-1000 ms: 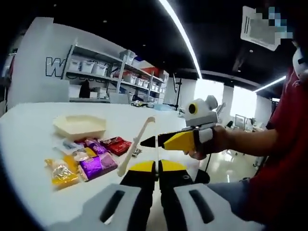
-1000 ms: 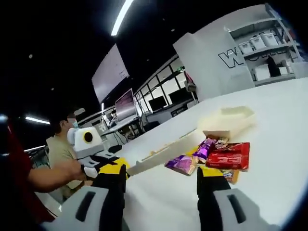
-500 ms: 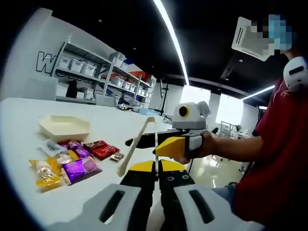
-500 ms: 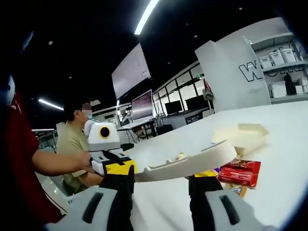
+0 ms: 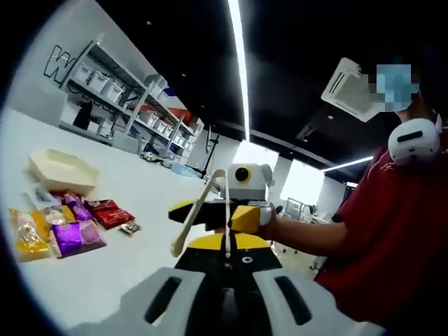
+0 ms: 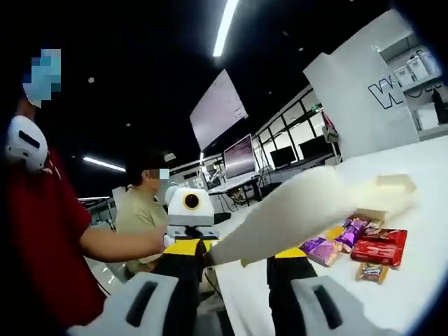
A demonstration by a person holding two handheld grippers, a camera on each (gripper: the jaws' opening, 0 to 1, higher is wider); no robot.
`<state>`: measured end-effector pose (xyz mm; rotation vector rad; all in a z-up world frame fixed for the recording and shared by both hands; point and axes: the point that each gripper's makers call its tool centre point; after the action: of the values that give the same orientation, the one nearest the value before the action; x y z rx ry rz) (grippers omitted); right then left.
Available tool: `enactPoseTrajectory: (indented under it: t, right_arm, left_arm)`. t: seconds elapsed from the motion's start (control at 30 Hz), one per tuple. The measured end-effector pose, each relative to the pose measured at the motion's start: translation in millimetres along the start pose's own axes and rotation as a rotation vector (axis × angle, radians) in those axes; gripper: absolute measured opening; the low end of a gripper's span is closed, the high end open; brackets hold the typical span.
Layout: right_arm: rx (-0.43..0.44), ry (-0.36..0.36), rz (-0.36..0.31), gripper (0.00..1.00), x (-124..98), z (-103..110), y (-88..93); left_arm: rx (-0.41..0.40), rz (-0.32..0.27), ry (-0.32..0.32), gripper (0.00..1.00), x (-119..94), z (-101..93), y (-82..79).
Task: Place the target food into the container with the food tongs after gripping and lifting it, then release it inside without dropping or visibly crushing the food.
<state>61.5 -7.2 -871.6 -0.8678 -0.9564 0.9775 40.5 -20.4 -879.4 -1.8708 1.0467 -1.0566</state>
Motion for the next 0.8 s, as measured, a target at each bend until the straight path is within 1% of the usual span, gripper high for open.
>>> enactPoseTrajectory:
  t: [0.03,0.13,0.17,0.2,0.3,0.33,0.47,0.6,0.67,0.73,0.8]
  right_arm:
    - [0.003,-0.006,-0.004,0.31,0,2,-1.6]
    - [0.019,-0.025,-0.011,0.3,1,8,-4.6]
    - [0.029,-0.033,-0.012,0.29,1,11,-5.2]
    - [0.04,-0.046,-0.015,0.29,2,15,-6.4]
    - [0.043,-0.057,-0.032,0.29,4,19,-10.1]
    - [0.042,-0.057,-0.035,0.29,5,19,-10.9]
    - [0.057,-0.065,-0.051,0.29,6,21,-13.9]
    - [0.062,-0.077,-0.051,0.29,8,25,-15.0]
    - [0.075,-0.086,-0.033,0.29,8,28,-11.8]
    - [0.065,-0.087,0.0,0.3,8,29,-6.0]
    - [0.061,-0.091,0.022,0.3,8,32,-2.0]
  left_arm:
    - [-0.015,-0.005,0.009,0.01,1,-2.3,-1.0]
    - [-0.024,-0.008,0.026,0.01,3,-7.3,-2.5]
    - [-0.044,-0.009,0.038,0.01,4,-10.6,-3.0]
    - [-0.043,-0.009,0.046,0.01,4,-12.1,-3.3]
    - [-0.041,-0.013,0.063,0.01,7,-16.7,-4.9]
    - [-0.036,-0.016,0.064,0.01,7,-16.7,-5.5]
    - [-0.085,-0.038,0.069,0.01,7,-18.0,-9.0]
    - [-0.107,-0.045,0.082,0.01,6,-21.0,-10.4]
    - [-0.124,-0.023,0.089,0.01,5,-23.8,-7.6]
    - [-0.075,0.014,0.095,0.01,4,-25.3,-2.7]
    - [-0.076,0.035,0.096,0.01,3,-27.0,-0.4]
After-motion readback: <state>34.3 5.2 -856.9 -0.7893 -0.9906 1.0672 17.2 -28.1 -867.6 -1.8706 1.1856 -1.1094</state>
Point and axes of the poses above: the point that each gripper's makers call its tool centre point, and the gripper's own axes: x roughly forward along the fingers, z roughly to its left, y roughly out of its underside, and after that the axes turned 14 degrees about -z, right-handed
